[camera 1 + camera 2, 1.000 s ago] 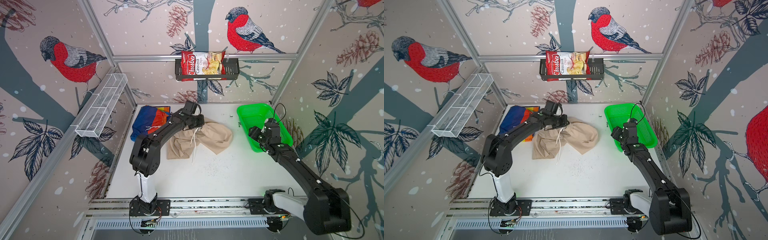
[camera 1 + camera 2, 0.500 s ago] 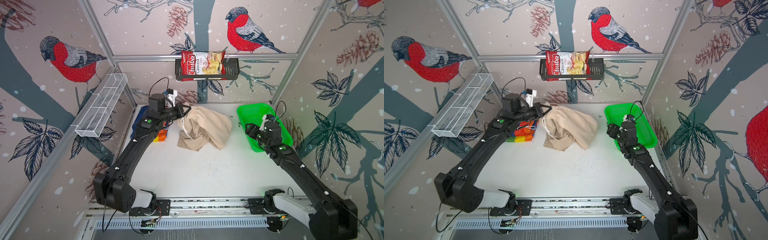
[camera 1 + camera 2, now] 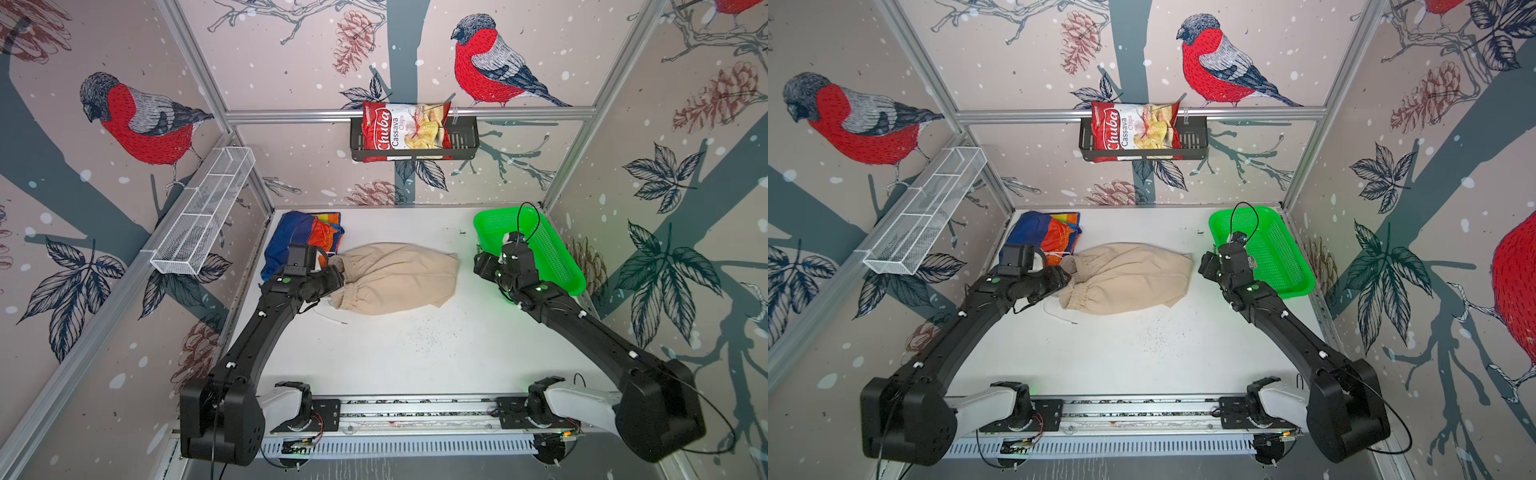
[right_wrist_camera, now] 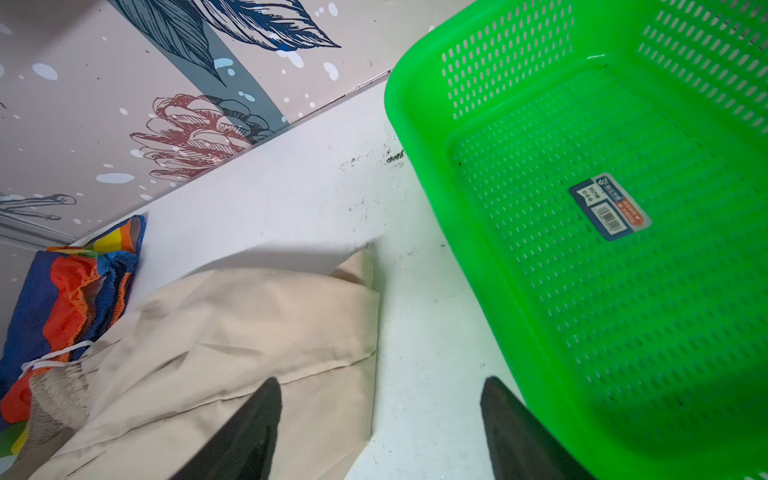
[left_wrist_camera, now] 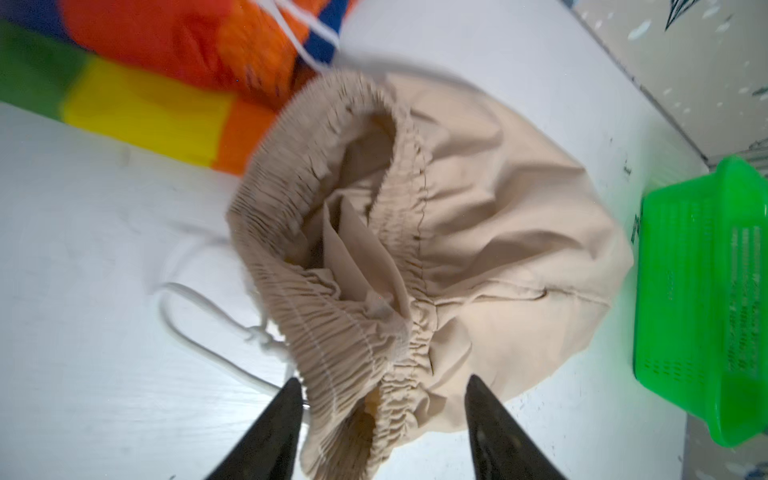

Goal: Fold and stack the shorts

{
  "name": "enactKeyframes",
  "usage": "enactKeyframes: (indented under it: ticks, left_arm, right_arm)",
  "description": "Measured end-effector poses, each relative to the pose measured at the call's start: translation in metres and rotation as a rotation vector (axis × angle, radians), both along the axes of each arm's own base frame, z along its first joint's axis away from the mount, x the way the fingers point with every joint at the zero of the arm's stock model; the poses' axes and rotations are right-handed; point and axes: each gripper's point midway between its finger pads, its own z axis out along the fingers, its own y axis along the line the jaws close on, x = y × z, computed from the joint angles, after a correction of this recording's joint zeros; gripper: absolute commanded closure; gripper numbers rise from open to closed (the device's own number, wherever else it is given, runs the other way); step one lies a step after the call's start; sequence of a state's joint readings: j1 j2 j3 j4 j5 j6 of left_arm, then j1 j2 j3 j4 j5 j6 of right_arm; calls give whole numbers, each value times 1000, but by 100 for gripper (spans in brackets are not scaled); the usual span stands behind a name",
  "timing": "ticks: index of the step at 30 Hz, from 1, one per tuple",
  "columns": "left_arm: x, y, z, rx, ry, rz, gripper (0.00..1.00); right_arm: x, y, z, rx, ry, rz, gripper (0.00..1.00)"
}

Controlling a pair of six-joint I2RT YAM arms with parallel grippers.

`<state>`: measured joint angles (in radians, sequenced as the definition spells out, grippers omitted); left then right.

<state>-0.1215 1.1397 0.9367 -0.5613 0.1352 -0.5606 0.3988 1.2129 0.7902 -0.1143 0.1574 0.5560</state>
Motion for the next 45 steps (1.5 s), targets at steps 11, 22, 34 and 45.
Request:
enactKeyframes:
  ticks: [11,22,34,45]
  left_arm:
    - [23,-34,-3,11,-30,-74,36]
    - [38,-60,-82,-11,124,-117,27]
    - [40,-55,-137,22,209,-96,75]
    - [67,-72,-64,-80,-9,-125,100]
  right_arm:
    - [7,12,-19,-35,46,14,24]
    - [6,9,-28,-56,65,14,24]
    - [5,2,-36,-67,80,-1,24]
    - [5,1,-34,-65,78,-3,24]
